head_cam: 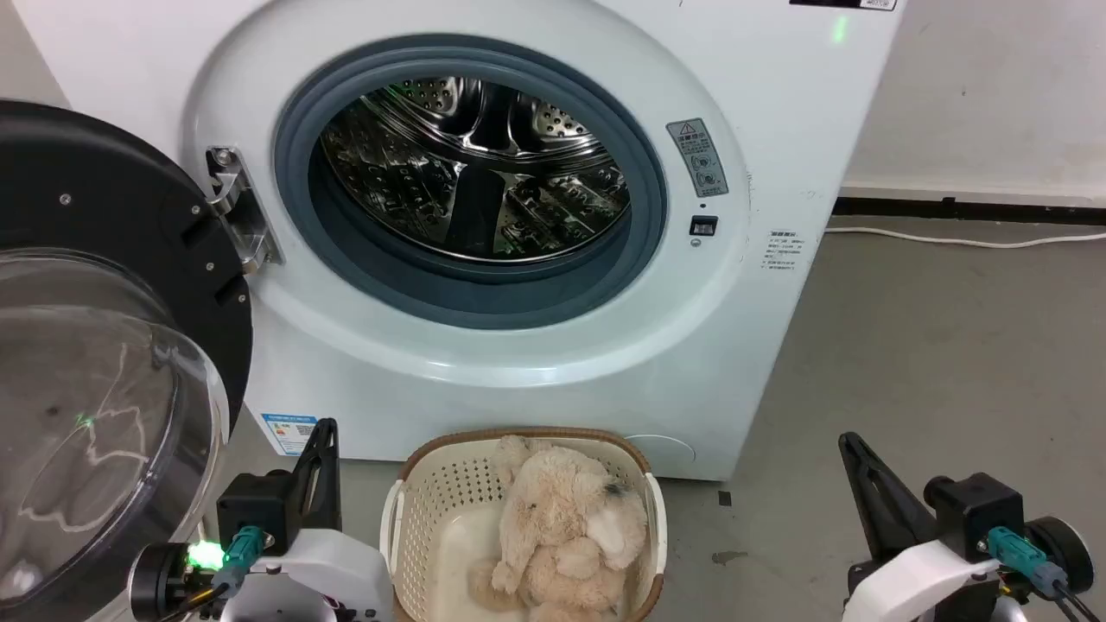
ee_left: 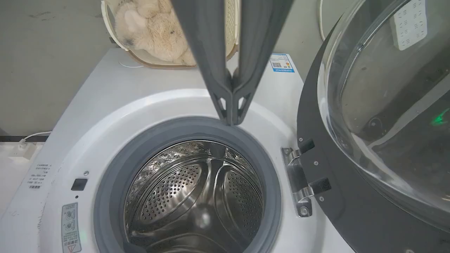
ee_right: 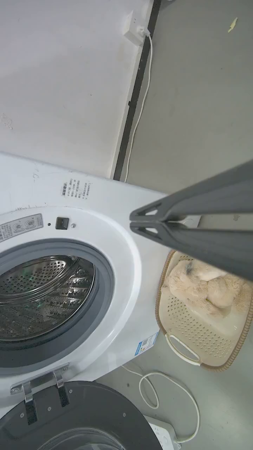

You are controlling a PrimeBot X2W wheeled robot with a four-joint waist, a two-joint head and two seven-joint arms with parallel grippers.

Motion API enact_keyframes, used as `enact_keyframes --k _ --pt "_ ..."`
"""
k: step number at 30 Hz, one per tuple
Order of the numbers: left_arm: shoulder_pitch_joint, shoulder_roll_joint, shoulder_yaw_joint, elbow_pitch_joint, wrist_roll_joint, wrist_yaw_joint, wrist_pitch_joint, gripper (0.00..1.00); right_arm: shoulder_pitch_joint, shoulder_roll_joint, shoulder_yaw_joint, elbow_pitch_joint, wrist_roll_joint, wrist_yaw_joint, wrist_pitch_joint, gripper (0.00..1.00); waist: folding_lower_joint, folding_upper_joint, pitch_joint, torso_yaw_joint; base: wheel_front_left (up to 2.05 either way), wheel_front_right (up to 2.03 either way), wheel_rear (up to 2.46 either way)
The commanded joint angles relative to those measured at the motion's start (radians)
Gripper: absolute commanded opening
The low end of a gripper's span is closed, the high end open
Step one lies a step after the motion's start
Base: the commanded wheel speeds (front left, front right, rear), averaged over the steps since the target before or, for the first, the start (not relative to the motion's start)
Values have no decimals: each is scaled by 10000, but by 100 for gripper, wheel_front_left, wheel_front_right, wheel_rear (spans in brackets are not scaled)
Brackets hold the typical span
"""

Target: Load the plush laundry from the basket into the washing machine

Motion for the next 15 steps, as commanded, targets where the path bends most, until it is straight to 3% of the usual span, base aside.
enact_keyframes --k 1,15 --pt "141 3 7 -47 28 -45 3 0 -120 -6 -1 -43 -74 6 3 0 0 -1 0 0 0 0 0" --pt "141 3 7 -47 28 -45 3 0 -120 -6 -1 -43 -74 6 3 0 0 -1 0 0 0 0 0"
